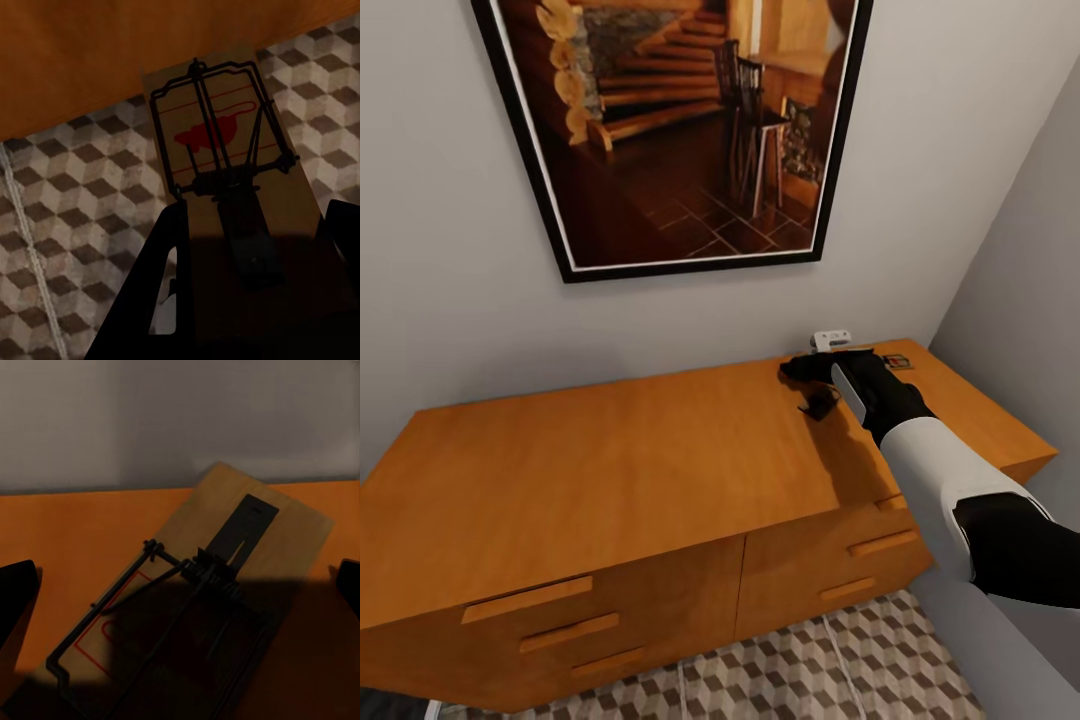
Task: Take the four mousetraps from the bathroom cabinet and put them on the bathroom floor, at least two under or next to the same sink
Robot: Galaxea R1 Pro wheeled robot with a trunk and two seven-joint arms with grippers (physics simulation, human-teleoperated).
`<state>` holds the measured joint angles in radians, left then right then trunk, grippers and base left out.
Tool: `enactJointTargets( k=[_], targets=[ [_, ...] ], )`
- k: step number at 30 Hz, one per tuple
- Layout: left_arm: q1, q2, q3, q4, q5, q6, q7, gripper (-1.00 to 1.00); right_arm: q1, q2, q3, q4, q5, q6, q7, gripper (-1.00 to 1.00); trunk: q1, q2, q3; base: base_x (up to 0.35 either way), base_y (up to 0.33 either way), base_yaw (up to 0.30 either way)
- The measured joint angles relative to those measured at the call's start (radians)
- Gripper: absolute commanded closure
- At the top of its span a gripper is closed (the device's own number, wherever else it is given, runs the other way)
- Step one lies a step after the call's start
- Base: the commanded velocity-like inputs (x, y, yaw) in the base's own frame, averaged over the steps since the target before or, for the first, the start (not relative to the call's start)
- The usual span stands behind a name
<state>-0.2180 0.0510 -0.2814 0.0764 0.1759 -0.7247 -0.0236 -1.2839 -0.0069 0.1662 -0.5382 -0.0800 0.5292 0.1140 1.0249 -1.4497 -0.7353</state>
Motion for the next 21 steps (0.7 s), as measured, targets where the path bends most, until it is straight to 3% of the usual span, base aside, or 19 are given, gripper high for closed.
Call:
enactJointTargets(
  k=[21],
  targets=[
    [0.000,0.000,0.000,0.001,0.000,0.000,0.000,1.00,0.012,0.000,0.000,-0.038,0.001,-0.001,-0.001,-1.00,0.000,0.000,-0.011,0.000,0.000,0.000]
  ],
)
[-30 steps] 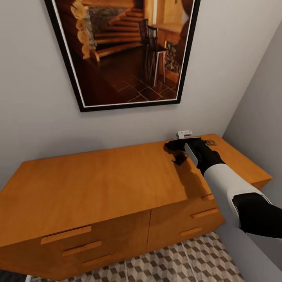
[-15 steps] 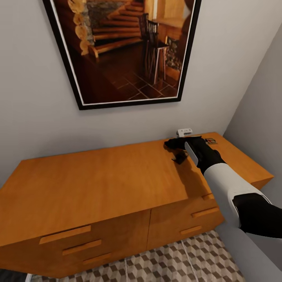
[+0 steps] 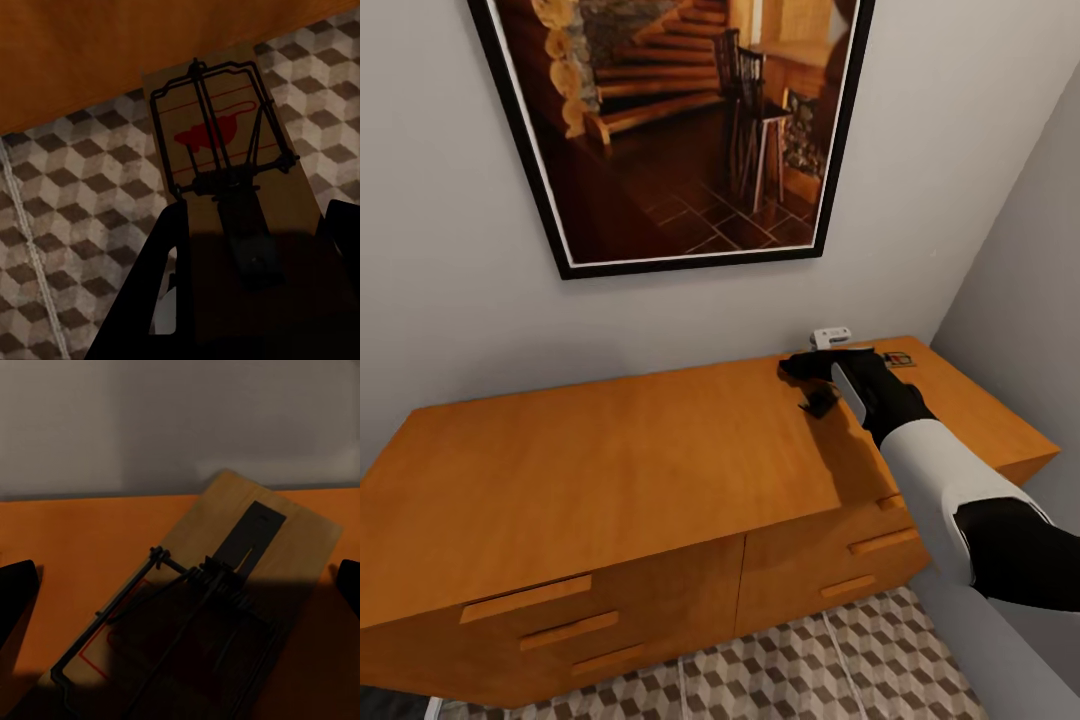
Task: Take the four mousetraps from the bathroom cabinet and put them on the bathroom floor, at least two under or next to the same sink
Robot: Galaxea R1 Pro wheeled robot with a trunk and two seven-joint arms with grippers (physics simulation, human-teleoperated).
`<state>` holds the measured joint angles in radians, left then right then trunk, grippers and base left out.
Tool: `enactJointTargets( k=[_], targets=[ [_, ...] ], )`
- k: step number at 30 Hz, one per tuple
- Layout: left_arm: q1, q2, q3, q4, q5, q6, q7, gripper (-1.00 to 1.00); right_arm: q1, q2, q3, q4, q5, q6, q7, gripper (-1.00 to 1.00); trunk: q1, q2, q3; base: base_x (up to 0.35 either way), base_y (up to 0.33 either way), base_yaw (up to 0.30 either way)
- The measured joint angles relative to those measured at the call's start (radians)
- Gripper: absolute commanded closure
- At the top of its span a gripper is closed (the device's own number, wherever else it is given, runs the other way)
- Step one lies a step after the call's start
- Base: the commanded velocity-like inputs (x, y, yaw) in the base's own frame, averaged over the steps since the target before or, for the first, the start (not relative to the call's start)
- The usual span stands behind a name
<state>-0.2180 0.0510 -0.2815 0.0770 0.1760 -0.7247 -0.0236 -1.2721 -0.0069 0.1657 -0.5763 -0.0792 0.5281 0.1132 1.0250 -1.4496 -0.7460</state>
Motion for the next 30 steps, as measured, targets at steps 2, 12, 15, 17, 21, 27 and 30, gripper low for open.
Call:
enactJointTargets(
  k=[2,12,15,17,21,27,30],
  targets=[
    [0.000,0.000,0.000,0.000,0.000,0.000,0.000,1.00,0.008,0.000,0.000,-0.008,0.000,-0.008,0.000,-1.00,0.000,0.000,0.000,0.000,0.000,0.000],
    [0.000,0.000,0.000,-0.001,0.000,0.000,0.000,1.00,0.014,0.000,0.000,-0.007,-0.001,-0.033,0.001,-1.00,0.000,0.000,0.000,0.000,0.000,0.000],
    [0.000,0.000,0.000,0.000,0.000,0.000,0.000,1.00,0.014,0.000,0.001,-0.007,-0.002,-0.034,0.000,1.00,0.000,0.000,0.000,0.000,0.000,0.000],
    [0.000,0.000,0.000,0.000,0.000,0.000,0.000,1.00,0.014,0.000,0.001,-0.007,-0.002,-0.034,0.001,1.00,0.000,0.000,0.000,0.000,0.000,0.000],
    [0.000,0.000,0.000,0.000,0.000,0.000,0.000,1.00,0.014,0.000,0.000,-0.007,-0.001,-0.034,0.001,1.00,0.000,0.000,0.000,0.000,0.000,0.000],
    [0.000,0.000,0.000,0.000,0.000,0.000,0.000,1.00,0.014,0.000,0.000,-0.007,-0.001,-0.034,0.001,1.00,0.000,0.000,0.000,0.000,0.000,0.000],
    [0.000,0.000,0.000,0.000,0.000,0.000,0.000,1.00,0.014,0.000,0.000,-0.007,-0.001,-0.034,0.001,1.00,0.000,0.000,0.000,0.000,0.000,0.000]
  ],
)
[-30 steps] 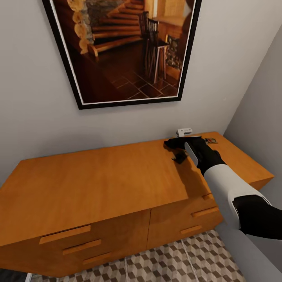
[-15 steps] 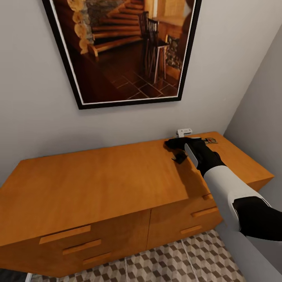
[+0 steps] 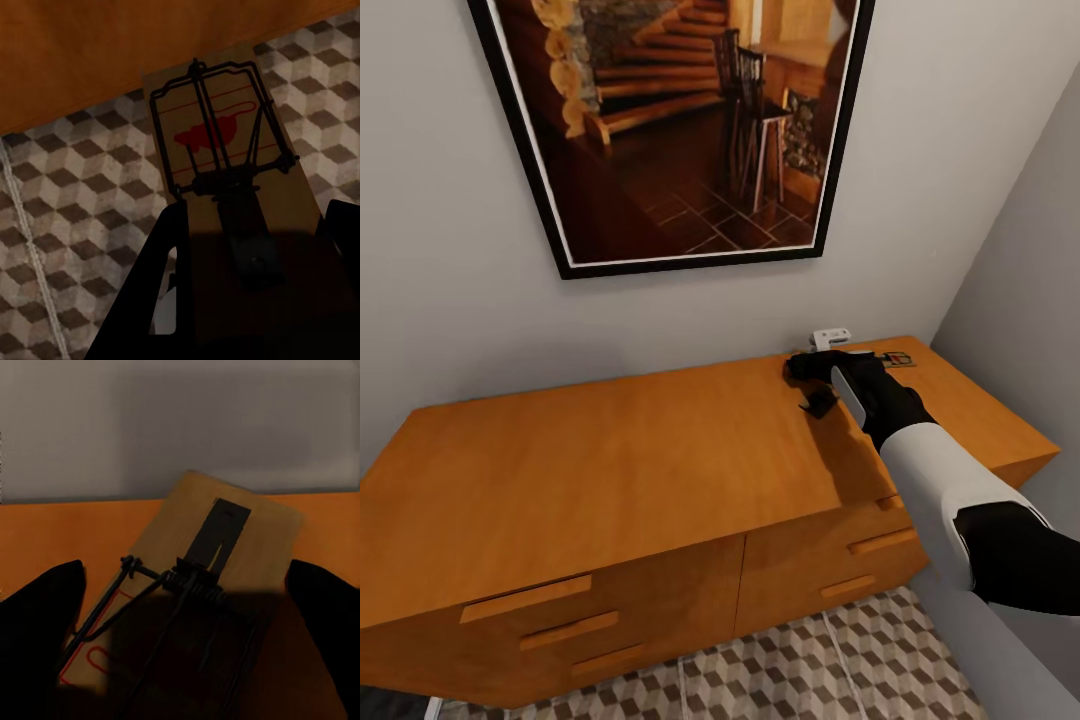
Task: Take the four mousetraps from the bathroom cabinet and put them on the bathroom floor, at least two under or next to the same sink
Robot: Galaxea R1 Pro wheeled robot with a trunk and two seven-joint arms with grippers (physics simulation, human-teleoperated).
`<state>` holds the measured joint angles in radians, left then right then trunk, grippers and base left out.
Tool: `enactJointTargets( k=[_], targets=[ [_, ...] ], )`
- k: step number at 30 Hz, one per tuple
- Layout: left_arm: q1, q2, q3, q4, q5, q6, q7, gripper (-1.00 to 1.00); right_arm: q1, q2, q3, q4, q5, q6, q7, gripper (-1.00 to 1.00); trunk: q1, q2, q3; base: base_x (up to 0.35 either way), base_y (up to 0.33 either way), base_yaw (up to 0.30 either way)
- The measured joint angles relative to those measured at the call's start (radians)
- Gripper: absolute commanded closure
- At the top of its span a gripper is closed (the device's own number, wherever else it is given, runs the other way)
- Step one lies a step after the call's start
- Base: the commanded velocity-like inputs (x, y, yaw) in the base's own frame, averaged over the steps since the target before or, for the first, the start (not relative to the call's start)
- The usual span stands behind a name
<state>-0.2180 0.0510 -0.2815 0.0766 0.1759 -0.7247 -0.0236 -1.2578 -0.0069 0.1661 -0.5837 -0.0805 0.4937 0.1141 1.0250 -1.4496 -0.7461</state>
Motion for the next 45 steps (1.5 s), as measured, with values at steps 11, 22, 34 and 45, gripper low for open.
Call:
enactJointTargets(
  k=[11,22,34,45],
  targets=[
    [0.000,0.000,0.000,0.000,0.000,0.000,0.000,1.00,0.000,0.000,0.001,0.000,-0.001,0.000,0.000,1.00,0.000,0.000,0.000,0.000,0.000,0.000],
    [0.000,0.000,0.000,0.000,0.000,0.000,0.000,1.00,0.000,0.000,0.001,0.000,-0.001,0.000,0.000,1.00,0.000,0.000,0.000,0.000,0.000,0.000],
    [0.000,0.000,0.000,0.000,0.000,0.000,0.000,1.00,0.000,0.000,0.001,0.000,-0.001,0.000,0.000,1.00,0.000,0.000,0.000,0.000,0.000,0.000],
    [0.000,0.000,0.000,0.000,0.000,0.000,0.000,1.00,0.000,0.000,0.001,0.000,-0.002,0.000,-0.001,1.00,0.000,0.000,0.000,0.000,0.000,0.000]
  ],
)
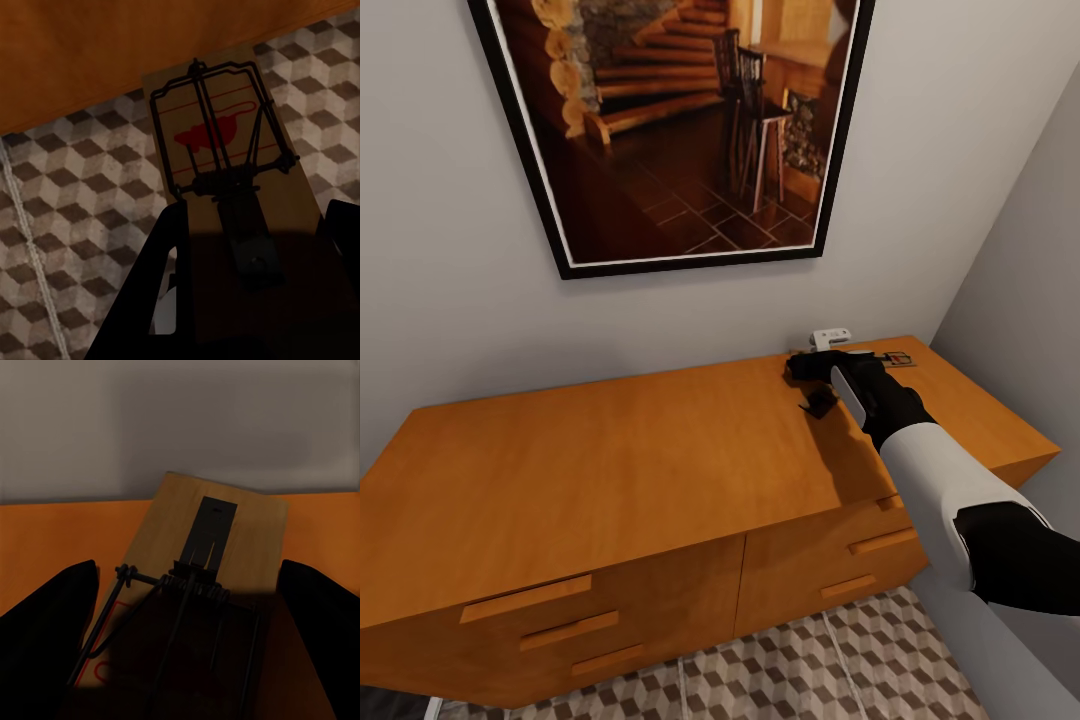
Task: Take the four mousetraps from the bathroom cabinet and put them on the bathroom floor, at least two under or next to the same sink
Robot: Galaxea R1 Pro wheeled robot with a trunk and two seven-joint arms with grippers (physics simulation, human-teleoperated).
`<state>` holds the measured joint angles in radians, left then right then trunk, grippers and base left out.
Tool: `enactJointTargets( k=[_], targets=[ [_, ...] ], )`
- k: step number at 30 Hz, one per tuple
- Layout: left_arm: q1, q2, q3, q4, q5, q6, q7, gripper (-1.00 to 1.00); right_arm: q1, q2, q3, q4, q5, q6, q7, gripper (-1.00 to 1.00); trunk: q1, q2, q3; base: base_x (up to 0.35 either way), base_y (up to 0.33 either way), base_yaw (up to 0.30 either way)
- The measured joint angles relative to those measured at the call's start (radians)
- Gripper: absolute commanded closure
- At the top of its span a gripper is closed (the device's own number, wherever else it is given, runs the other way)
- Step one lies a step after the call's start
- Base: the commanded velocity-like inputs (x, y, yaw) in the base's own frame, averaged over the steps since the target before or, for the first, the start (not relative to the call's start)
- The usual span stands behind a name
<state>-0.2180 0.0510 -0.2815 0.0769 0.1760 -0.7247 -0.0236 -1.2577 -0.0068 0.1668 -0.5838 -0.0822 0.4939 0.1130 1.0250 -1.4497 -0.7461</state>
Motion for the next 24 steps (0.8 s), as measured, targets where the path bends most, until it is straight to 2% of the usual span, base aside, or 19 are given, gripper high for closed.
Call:
enactJointTargets(
  k=[24],
  targets=[
    [0.000,0.000,0.000,0.000,0.000,0.000,0.000,1.00,0.000,0.000,0.002,-0.002,-0.002,0.004,-0.003,1.00,0.000,0.000,0.000,0.000,0.000,0.000]
  ],
)
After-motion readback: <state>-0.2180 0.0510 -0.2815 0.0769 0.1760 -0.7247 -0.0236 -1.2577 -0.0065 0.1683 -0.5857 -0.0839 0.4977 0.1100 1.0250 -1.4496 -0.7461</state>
